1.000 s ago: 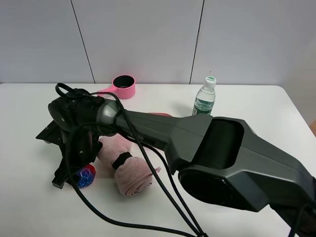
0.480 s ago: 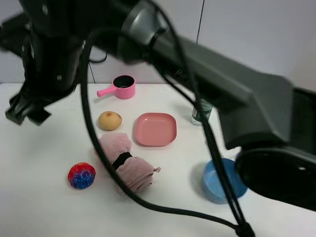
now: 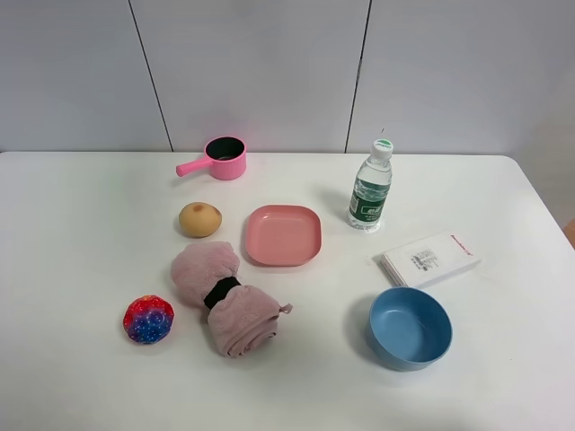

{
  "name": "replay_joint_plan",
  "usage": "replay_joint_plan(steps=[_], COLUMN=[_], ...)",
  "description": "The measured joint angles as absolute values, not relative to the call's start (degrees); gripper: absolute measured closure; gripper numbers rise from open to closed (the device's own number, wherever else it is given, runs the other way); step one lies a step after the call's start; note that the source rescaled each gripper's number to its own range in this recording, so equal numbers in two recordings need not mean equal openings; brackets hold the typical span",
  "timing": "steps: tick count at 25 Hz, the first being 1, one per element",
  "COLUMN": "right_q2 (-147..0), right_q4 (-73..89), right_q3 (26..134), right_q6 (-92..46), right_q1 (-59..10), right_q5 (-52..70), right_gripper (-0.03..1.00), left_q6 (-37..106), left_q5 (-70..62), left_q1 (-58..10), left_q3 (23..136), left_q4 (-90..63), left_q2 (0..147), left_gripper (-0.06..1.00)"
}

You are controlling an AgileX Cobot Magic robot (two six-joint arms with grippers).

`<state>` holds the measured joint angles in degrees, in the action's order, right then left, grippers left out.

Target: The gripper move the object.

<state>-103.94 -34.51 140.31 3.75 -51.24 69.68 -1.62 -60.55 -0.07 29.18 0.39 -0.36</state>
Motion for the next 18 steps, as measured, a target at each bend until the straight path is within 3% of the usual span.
replay_joint_plan(steps=[10,18], right_q2=[-90.1,-71.6], right_q4=[-43.3,-44.0], right_q3=[137.6,121.1], right_q6=[0.0,0.4], right_q1=[-44.7,-44.7], right_q5=[69.8,69.8], right_gripper=[0.42,0.42], left_q6=[-1.6,-1.6], left_q5=[-60.6,-60.6], left_q1=[-0.1,-0.1], left_q3=[29.2,29.2], left_q4=[0.4,0.4], left_q2=[-0.4,-0.4], left_gripper=[-0.06,-0.06])
